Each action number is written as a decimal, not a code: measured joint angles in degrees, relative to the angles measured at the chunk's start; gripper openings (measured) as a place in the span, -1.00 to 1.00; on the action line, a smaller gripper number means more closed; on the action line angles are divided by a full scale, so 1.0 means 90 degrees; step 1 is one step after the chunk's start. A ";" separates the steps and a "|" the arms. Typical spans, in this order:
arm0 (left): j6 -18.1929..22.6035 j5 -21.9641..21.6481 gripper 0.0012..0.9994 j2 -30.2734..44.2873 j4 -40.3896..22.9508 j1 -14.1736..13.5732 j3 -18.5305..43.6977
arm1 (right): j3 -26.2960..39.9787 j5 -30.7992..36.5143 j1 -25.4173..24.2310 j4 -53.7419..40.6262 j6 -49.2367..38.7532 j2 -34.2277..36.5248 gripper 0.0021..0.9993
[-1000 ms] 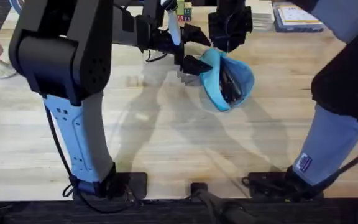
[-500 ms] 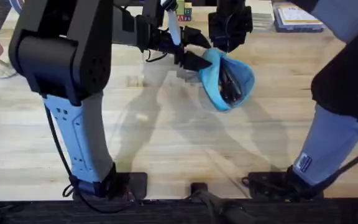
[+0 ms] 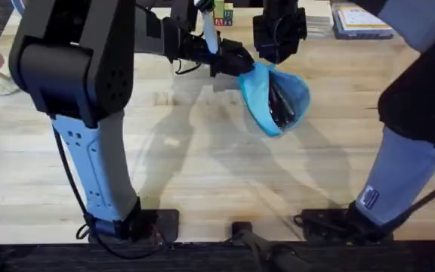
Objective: Unzip the bag, pick up the pens from the table one at a time and place them inside, then zip the bag closed.
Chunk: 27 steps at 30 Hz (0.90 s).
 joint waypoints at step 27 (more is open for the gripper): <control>0.0000 0.0011 -0.92 0.0000 -0.0017 0.0032 0.0000 | -0.0183 -0.0213 0.0226 -0.1300 0.0458 -0.0620 -0.94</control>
